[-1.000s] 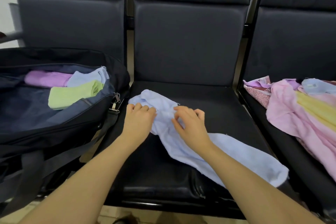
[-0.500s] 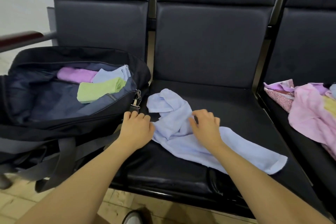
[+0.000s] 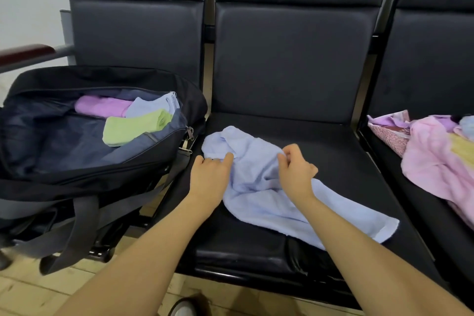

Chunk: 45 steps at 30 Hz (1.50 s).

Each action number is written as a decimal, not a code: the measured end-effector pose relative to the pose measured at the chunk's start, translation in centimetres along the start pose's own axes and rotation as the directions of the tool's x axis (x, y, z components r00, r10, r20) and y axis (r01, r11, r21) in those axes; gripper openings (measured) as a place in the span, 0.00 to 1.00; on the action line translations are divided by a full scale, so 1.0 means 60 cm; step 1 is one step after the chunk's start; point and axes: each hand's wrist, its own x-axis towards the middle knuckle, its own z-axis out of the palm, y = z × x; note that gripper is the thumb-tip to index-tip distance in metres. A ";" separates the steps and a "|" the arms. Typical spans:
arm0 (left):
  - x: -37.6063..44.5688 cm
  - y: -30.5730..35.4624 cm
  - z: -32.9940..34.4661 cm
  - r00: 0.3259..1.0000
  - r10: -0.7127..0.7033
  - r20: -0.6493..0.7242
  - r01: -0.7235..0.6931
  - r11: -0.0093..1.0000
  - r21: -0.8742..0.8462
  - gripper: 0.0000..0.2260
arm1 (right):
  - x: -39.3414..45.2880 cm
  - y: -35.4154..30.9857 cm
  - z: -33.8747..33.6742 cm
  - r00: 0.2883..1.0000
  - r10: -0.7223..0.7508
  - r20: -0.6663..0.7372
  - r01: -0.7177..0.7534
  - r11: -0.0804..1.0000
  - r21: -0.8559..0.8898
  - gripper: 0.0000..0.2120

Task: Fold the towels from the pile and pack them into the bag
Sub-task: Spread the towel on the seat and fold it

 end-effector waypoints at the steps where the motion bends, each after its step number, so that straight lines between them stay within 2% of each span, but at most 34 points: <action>1: 0.009 0.005 -0.008 1.000 -0.019 -0.008 0.019 1.000 0.002 0.20 | 0.002 -0.005 -0.015 0.997 -0.032 -0.068 0.033 0.999 0.020 0.07; 4: 0.043 0.008 -0.038 0.992 -0.105 -0.069 0.105 0.994 -0.010 0.16 | 0.003 -0.020 -0.057 0.966 -0.117 -0.232 0.130 0.991 0.043 0.06; 6: 0.063 0.004 -0.054 0.978 -0.164 -0.126 0.150 0.982 -0.114 0.13 | 0.002 -0.032 -0.084 0.928 -0.178 -0.327 0.191 0.982 0.007 0.05; 8: 0.077 0.001 -0.064 0.960 -0.231 -0.161 0.191 0.955 -0.227 0.11 | 0.006 -0.039 -0.112 0.864 -0.290 -0.411 0.265 0.957 -0.118 0.04; 10: 0.084 -0.001 -0.070 0.954 -0.236 -0.184 0.174 0.939 -0.298 0.14 | 0.011 -0.032 -0.131 0.799 -0.443 -0.406 0.342 0.891 -0.300 0.03; 13: 0.078 0.010 -0.082 0.976 -0.185 -0.118 0.126 0.913 -0.387 0.10 | 0.002 -0.015 -0.123 0.752 -0.610 -0.249 0.429 0.741 -0.517 0.04; 15: 0.068 0.021 -0.078 0.991 -0.105 -0.084 0.070 0.936 -0.344 0.10 | -0.018 -0.017 -0.105 0.784 -0.620 0.025 0.518 0.631 -0.578 0.08; 17: 0.055 0.030 -0.069 0.999 -0.042 0.010 0.043 0.939 -0.341 0.11 | -0.037 -0.011 -0.088 0.760 -0.540 0.363 0.648 0.583 -0.491 0.13; 18: 0.049 0.031 -0.064 0.998 -0.017 0.068 0.040 0.932 -0.360 0.11 | -0.045 -0.005 -0.084 0.718 -0.504 0.480 0.690 0.609 -0.393 0.15; 19: 0.043 0.030 -0.058 0.994 -0.003 0.113 0.046 0.923 -0.383 0.11 | -0.051 -0.002 -0.085 0.695 -0.504 0.512 0.701 0.633 -0.329 0.16; 20: 0.038 0.030 -0.055 0.989 0.001 0.145 0.060 0.906 -0.418 0.11 | -0.055 0.004 -0.086 0.717 -0.510 0.475 0.679 0.666 -0.310 0.16; 21: 0.034 0.030 -0.052 0.985 -0.003 0.170 0.084 0.881 -0.467 0.11 | -0.058 0.008 -0.088 0.777 -0.489 0.397 0.614 0.727 -0.306 0.16; 23: 0.029 0.030 -0.054 0.975 -0.015 0.222 0.140 0.816 -0.561 0.09 | -0.054 0.014 -0.095 0.904 -0.385 0.185 0.425 0.851 -0.308 0.18; 24: 0.027 0.030 -0.056 0.967 -0.021 0.254 0.170 0.797 -0.580 0.10 | -0.053 0.017 -0.100 0.942 -0.305 0.143 0.336 0.881 -0.332 0.17; 25: 0.024 0.028 -0.058 0.958 -0.026 0.284 0.195 0.786 -0.587 0.12 | -0.054 0.019 -0.104 0.962 -0.222 0.159 0.268 0.883 -0.386 0.16; 27: 0.016 0.023 -0.059 0.965 -0.020 0.262 0.178 0.782 -0.598 0.16 | -0.060 0.024 -0.108 0.960 -0.063 0.273 0.194 0.852 -0.486 0.22; 30: 0.004 0.020 -0.054 0.981 -0.027 0.191 0.136 0.797 -0.588 0.18 | -0.073 0.027 -0.102 0.943 0.023 0.331 0.142 0.873 -0.466 0.26; 32: 0.002 0.022 -0.053 0.978 -0.062 0.197 0.159 0.837 -0.524 0.19 | -0.075 0.022 -0.103 0.960 0.027 0.279 0.102 0.893 -0.439 0.19; 35: 0.003 0.026 -0.046 0.999 0.043 -0.015 -0.046 0.910 -0.413 0.13 | -0.076 0.015 -0.111 0.980 -0.011 0.200 0.108 0.868 -0.485 0.08; 37: 0.002 0.029 -0.046 0.995 0.040 -0.096 -0.072 0.932 -0.356 0.13 | -0.073 0.019 -0.121 0.983 -0.144 0.118 0.184 0.842 -0.506 0.09; 39: 0.000 0.038 -0.064 0.989 0.005 -0.147 -0.062 0.920 -0.387 0.09 | -0.068 0.014 -0.138 0.956 -0.292 0.034 0.276 0.849 -0.450 0.12; 40: 0.002 0.045 -0.077 0.980 -0.017 -0.197 -0.077 0.886 -0.456 0.06 | -0.065 0.005 -0.149 0.934 -0.356 -0.004 0.323 0.851 -0.414 0.12; 42: 0.007 0.058 -0.105 0.956 -0.091 -0.278 -0.109 0.771 -0.627 0.11 | -0.060 -0.019 -0.174 0.899 -0.433 -0.069 0.389 0.859 -0.332 0.10; 45: 0.010 0.072 -0.146 0.964 -0.149 -0.221 -0.098 0.572 -0.814 0.10 | -0.058 -0.057 -0.207 0.895 -0.418 -0.159 0.394 0.905 -0.162 0.07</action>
